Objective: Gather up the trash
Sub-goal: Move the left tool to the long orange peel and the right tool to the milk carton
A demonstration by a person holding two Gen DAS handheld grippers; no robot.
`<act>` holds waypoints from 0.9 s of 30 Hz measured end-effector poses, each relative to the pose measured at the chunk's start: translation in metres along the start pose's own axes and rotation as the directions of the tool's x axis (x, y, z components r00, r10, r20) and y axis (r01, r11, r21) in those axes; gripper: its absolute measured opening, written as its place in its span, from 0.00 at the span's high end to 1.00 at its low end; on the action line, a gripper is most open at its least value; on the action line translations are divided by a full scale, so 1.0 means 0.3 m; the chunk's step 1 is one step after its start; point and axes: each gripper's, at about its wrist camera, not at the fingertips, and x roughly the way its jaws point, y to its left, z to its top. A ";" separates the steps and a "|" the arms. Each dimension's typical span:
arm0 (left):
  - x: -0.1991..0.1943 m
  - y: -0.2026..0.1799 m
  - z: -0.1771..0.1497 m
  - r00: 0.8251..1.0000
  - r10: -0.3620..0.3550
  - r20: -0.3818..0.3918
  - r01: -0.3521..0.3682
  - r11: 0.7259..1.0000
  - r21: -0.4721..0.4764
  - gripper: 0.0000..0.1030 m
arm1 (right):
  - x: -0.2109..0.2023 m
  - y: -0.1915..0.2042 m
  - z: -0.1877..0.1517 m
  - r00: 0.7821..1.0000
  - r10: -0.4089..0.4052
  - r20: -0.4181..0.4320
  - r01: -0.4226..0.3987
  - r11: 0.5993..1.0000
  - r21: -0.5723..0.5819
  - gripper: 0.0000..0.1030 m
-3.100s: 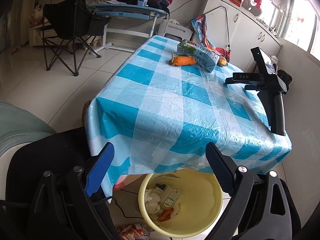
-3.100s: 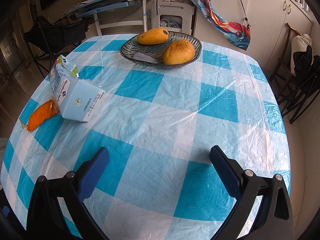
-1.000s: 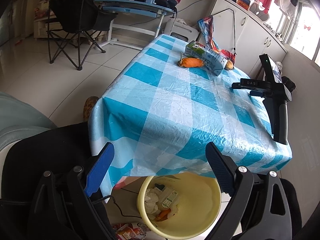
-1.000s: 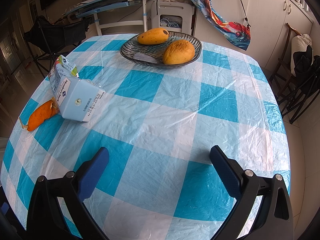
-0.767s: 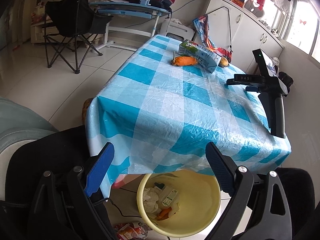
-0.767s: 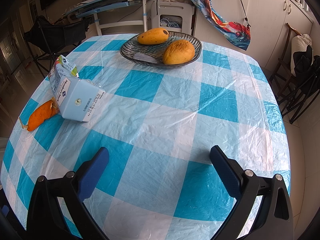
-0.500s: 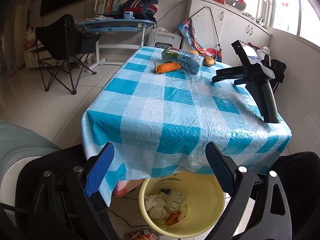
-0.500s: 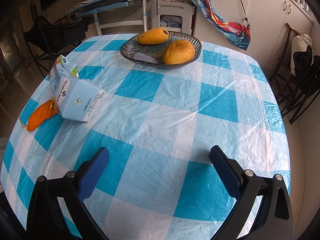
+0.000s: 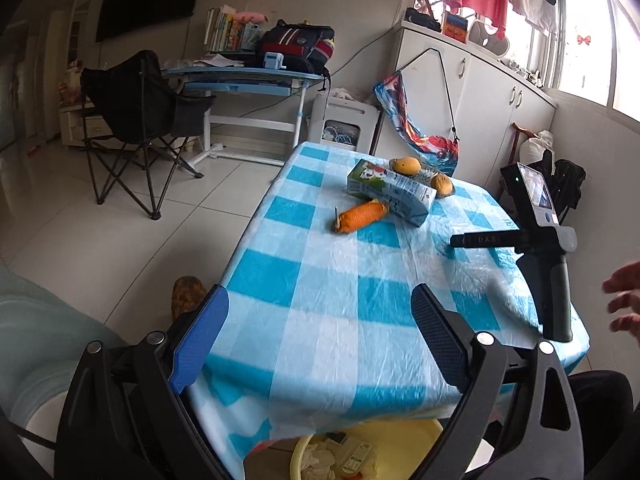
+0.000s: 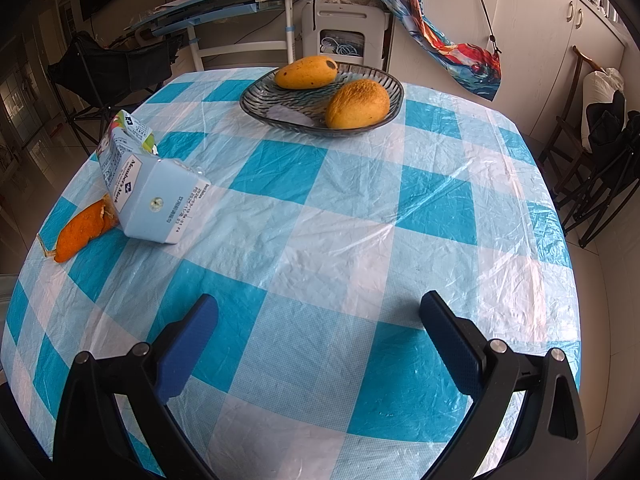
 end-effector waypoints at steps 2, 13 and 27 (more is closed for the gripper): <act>0.051 -0.018 0.044 1.000 0.001 0.007 -0.002 1.000 0.027 0.14 | 0.000 0.000 0.000 1.000 0.000 0.000 0.000 1.000 0.000 0.07; 0.253 -0.062 0.105 1.000 0.018 -0.018 -0.017 0.997 0.076 0.14 | 0.000 -0.001 -0.001 1.000 0.000 0.000 0.000 1.000 0.000 0.07; 0.391 -0.101 0.143 0.998 -0.015 -0.059 0.021 0.994 0.108 0.14 | 0.001 -0.001 0.000 1.000 0.001 0.000 -0.001 1.000 -0.001 0.07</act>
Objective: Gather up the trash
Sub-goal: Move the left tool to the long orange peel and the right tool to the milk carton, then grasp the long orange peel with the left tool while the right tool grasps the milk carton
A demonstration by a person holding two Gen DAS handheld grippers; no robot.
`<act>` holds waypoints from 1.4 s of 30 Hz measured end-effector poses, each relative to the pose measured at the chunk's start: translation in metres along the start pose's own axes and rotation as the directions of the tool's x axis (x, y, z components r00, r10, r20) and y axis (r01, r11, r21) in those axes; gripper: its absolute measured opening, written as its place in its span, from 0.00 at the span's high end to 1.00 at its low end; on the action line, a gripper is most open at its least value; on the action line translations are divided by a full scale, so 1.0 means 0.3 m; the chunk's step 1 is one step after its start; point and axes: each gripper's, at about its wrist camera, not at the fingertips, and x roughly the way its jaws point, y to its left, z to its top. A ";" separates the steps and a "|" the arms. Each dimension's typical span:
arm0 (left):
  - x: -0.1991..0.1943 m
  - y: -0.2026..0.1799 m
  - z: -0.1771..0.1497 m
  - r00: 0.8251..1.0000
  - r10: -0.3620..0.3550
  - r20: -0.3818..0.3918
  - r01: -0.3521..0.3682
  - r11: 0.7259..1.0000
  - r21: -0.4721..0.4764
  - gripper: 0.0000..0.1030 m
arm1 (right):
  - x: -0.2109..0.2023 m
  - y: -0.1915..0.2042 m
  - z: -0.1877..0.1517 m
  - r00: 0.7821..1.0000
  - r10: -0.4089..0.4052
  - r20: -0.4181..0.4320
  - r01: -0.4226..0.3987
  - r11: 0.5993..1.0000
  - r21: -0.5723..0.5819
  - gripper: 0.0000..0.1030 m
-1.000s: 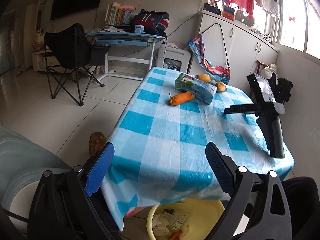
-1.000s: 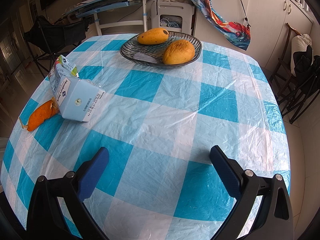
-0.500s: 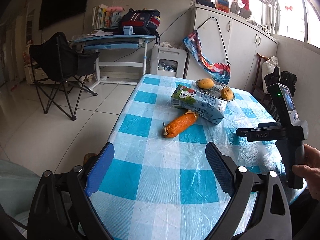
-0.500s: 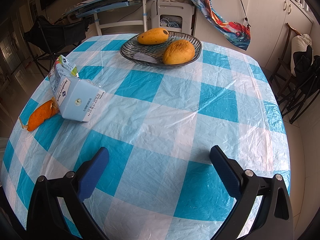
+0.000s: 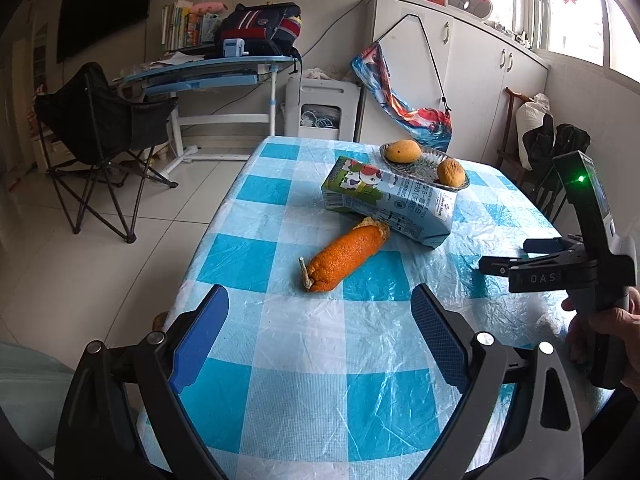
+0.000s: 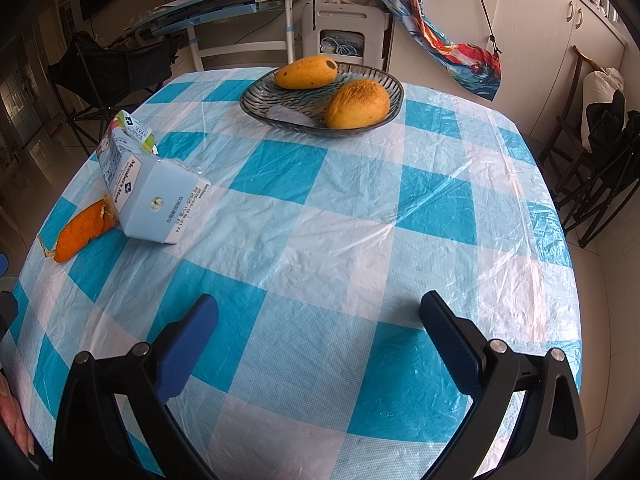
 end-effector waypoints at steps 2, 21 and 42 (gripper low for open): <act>0.014 0.001 0.014 1.000 -0.006 -0.005 0.006 1.000 -0.006 0.12 | 0.000 0.000 -0.001 1.000 0.000 0.000 0.000 1.000 0.000 0.07; 0.114 0.066 0.097 0.997 0.008 -0.073 -0.007 1.000 0.010 0.12 | -0.126 0.288 0.109 0.962 0.178 0.206 -0.103 0.938 -0.330 0.07; 0.322 -0.131 0.135 0.962 -0.005 -0.273 0.062 0.978 0.201 0.76 | -0.132 0.038 -0.043 0.961 0.262 0.090 -0.263 0.965 -0.006 0.62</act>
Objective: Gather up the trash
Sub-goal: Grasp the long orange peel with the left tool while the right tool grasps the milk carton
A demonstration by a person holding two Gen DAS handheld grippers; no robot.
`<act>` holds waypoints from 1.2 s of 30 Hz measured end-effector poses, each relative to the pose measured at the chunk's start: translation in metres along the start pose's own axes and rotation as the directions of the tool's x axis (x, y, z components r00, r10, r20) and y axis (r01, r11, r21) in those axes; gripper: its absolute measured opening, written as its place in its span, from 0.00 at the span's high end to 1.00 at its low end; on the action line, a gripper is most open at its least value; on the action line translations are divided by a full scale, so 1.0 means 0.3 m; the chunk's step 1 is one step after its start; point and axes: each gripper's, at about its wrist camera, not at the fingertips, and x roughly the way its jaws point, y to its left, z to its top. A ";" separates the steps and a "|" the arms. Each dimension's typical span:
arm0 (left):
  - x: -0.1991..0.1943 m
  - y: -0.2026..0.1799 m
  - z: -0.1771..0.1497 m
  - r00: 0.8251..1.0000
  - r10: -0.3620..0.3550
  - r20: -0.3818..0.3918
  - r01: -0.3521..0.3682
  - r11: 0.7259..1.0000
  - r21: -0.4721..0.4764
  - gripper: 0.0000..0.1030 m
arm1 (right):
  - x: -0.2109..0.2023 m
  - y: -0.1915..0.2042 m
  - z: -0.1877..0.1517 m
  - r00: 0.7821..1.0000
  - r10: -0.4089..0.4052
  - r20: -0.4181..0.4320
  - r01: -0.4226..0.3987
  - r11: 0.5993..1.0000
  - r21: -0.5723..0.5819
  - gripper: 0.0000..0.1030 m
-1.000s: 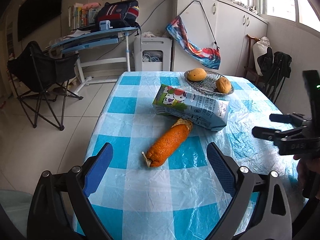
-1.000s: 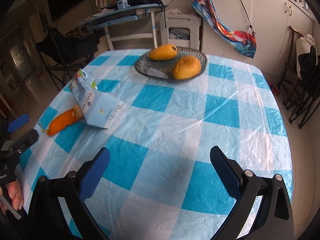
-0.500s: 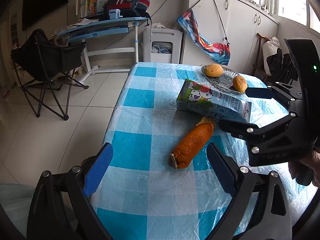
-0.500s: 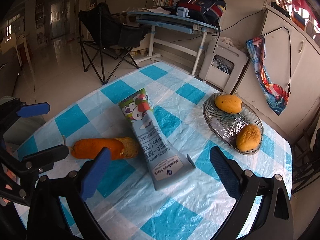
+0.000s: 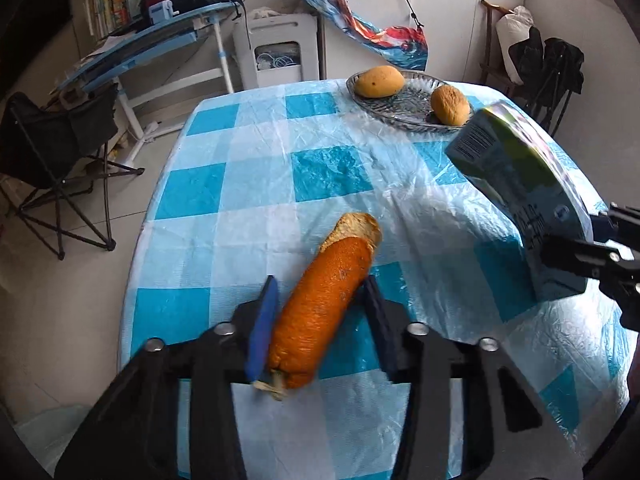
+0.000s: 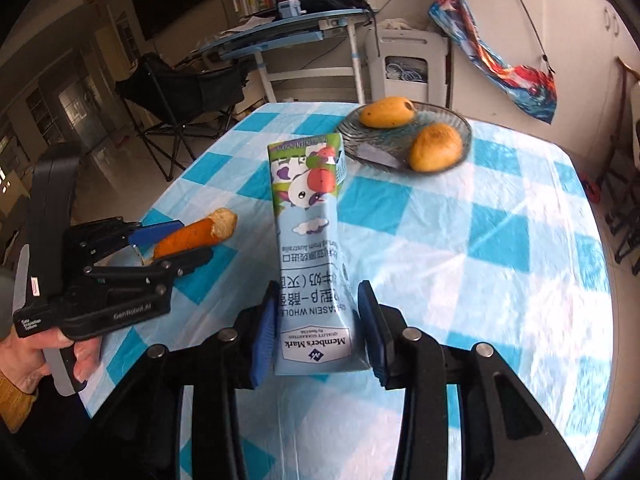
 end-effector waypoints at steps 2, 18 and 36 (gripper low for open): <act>-0.016 -0.007 -0.021 1.000 -0.020 -0.002 0.020 1.000 -0.020 0.80 | -0.032 0.006 -0.036 1.000 -0.007 0.006 0.006 1.000 0.028 0.62; -0.274 0.040 -0.322 0.997 -0.035 0.069 0.051 0.965 -0.259 0.35 | -0.099 0.096 -0.159 0.995 0.066 0.070 -0.068 0.997 0.034 0.41; -0.258 0.019 -0.326 0.997 0.029 0.078 -0.011 0.975 -0.221 0.20 | -0.041 0.137 -0.171 0.998 0.013 0.063 -0.013 1.000 -0.001 0.25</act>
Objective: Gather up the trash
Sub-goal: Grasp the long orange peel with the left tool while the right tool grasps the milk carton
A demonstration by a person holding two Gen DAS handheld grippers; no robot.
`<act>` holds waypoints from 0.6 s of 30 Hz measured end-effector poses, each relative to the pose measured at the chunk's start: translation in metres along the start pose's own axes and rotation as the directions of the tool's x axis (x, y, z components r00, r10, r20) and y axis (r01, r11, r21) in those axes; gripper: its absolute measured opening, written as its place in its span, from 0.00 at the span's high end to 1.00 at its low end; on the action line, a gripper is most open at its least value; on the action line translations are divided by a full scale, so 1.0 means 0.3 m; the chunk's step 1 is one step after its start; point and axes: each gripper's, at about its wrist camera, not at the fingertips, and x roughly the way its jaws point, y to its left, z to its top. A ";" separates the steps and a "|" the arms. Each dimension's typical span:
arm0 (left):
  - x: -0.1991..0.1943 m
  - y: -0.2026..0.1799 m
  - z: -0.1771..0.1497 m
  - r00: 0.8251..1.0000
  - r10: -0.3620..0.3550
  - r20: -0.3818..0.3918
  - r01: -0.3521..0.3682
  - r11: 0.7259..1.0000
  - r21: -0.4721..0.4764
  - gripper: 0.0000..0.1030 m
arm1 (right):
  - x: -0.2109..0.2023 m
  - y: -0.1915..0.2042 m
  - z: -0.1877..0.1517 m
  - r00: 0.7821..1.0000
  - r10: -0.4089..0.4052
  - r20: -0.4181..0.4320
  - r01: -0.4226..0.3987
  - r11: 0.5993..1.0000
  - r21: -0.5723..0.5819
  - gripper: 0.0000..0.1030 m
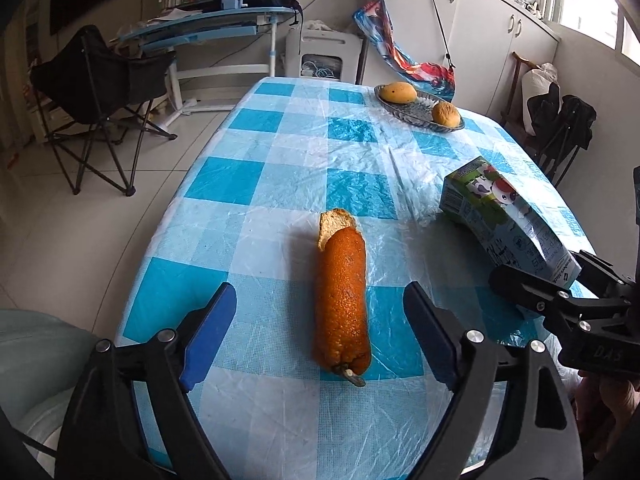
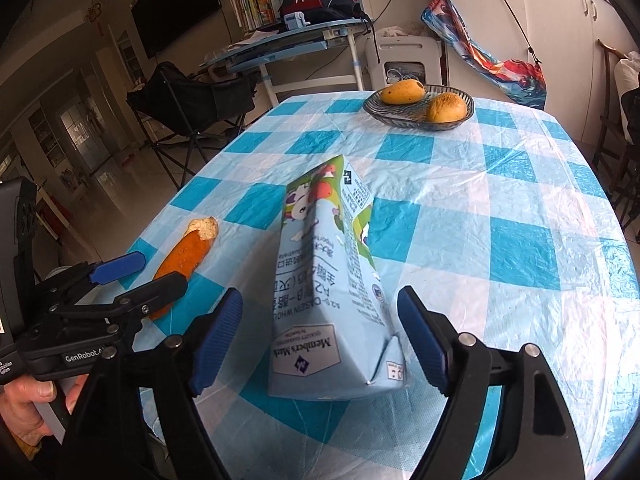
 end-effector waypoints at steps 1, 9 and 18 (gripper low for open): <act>0.003 -0.003 0.000 1.000 0.002 -0.001 -0.002 1.000 0.004 0.20 | 0.000 0.001 0.000 1.000 -0.004 0.000 0.004 1.000 -0.001 0.25; 0.018 -0.032 -0.004 1.000 0.025 -0.008 -0.025 0.999 0.020 0.20 | -0.005 -0.005 0.002 0.999 -0.037 0.000 0.037 0.999 -0.016 0.25; 0.035 -0.056 -0.007 0.999 0.043 -0.011 -0.043 0.998 0.042 0.17 | 0.009 -0.002 -0.003 0.998 -0.069 -0.010 0.069 0.997 -0.023 0.25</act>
